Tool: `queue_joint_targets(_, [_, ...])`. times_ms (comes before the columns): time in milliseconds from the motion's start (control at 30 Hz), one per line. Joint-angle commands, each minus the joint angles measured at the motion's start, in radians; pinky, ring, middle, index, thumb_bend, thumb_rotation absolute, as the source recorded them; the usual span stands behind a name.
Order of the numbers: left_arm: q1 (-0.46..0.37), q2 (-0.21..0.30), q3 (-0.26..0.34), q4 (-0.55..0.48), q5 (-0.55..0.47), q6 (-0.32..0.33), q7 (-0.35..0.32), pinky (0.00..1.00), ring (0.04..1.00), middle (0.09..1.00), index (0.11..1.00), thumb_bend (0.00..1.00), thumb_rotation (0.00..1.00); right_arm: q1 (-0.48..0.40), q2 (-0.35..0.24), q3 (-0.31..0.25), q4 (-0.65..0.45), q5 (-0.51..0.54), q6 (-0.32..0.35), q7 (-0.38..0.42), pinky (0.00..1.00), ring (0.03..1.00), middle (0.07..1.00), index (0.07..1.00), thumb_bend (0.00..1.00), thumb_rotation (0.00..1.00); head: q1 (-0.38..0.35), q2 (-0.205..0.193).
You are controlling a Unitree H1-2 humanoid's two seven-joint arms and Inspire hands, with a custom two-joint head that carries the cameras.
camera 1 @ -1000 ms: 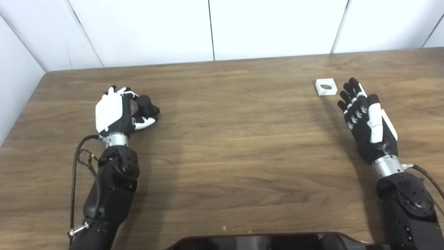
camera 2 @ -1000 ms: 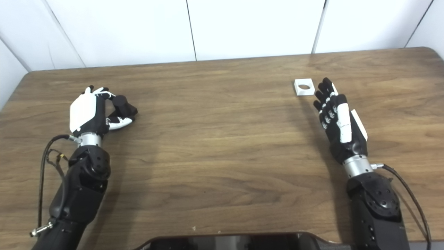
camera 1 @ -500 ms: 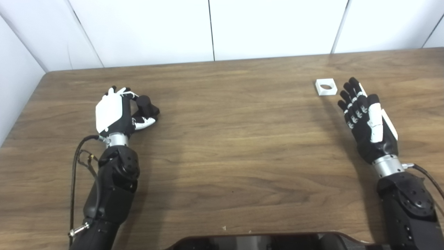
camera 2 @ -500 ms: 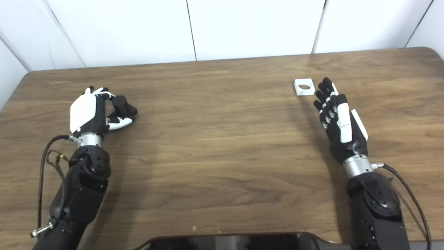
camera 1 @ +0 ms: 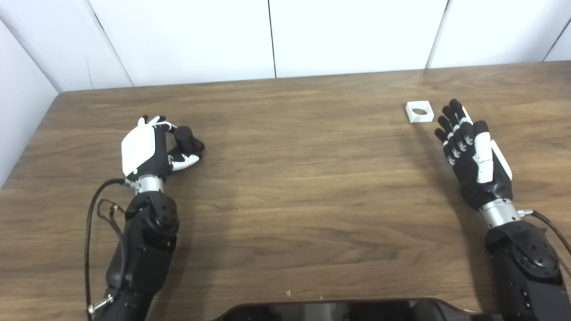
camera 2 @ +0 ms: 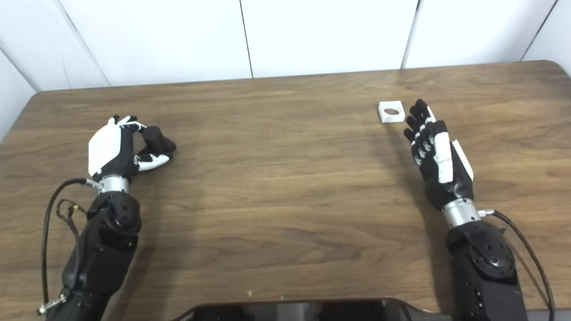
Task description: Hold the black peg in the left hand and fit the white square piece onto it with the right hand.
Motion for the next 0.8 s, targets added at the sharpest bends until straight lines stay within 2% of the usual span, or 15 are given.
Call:
queue_joint_targets(0, [0.002,0.001,-0.016,-0.032,0.021,0.012,-0.015,0.93,1.000,0.897,0.489,0.52,0.06,0.061,0.017,0.007,0.078,0.003,-0.019,0.010,1.00,1.000,1.000,1.000,0.56,1.00,0.000,0.000])
queue_joint_targets(167, [0.025,-0.014,-0.033,-0.072,0.024,0.020,-0.027,0.97,1.000,0.896,0.489,0.52,0.06,0.059,0.017,0.005,0.075,0.010,-0.005,0.009,1.00,1.000,1.000,1.000,0.56,1.00,-0.002,-0.002])
queue_joint_targets(367, [0.061,-0.033,-0.057,-0.124,0.038,0.010,-0.039,0.94,1.000,0.897,0.490,0.52,0.06,0.055,0.016,0.006,0.079,0.007,-0.007,0.009,1.00,1.000,1.000,1.000,0.55,1.00,-0.003,-0.002])
queue_joint_targets(767, [0.130,-0.077,-0.105,-0.205,0.052,-0.018,-0.038,0.92,0.998,0.892,0.490,0.52,0.06,0.045,0.018,0.005,0.086,0.016,-0.009,0.014,1.00,1.000,1.000,1.000,0.58,1.00,-0.014,-0.009])
